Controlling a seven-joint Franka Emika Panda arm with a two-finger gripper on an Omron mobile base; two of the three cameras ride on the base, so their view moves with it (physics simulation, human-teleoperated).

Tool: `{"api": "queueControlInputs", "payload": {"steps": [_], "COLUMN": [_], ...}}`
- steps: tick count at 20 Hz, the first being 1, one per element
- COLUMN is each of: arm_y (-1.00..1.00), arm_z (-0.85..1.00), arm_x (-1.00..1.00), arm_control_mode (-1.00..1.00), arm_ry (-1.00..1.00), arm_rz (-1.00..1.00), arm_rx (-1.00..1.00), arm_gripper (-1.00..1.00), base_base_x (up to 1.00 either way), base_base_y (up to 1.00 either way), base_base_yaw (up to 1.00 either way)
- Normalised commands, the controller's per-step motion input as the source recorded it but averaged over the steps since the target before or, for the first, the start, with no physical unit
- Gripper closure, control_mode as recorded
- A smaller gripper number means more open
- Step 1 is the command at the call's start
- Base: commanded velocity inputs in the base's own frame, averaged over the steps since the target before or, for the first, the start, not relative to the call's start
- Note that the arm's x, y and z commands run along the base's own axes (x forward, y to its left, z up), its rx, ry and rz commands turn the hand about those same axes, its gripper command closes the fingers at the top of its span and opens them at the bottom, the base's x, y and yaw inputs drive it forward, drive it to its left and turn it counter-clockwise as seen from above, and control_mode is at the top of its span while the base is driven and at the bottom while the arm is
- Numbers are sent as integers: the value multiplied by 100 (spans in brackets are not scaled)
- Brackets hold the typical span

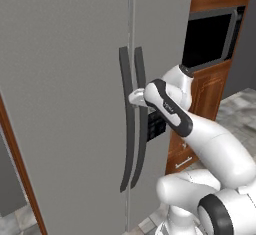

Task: Store the hot dog in the freezer for long-term storage. Close the freezer door after placing the cooked food.

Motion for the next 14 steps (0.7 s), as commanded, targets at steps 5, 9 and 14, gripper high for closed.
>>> {"api": "queueControlInputs", "payload": {"steps": [5,9,14], "arm_y": [-10,0,-4], "arm_z": [0,0,0], "arm_x": [-7,-3,5], "arm_control_mode": [-100,-100,-100], "arm_ry": [-5,-3,-8], "arm_rz": [1,0,0], "arm_rx": [0,0,0], "arm_gripper": [-100,-100,-100], "base_base_x": [0,0,0], "base_base_y": [0,0,0], "base_base_yaw": [0,0,0]}}
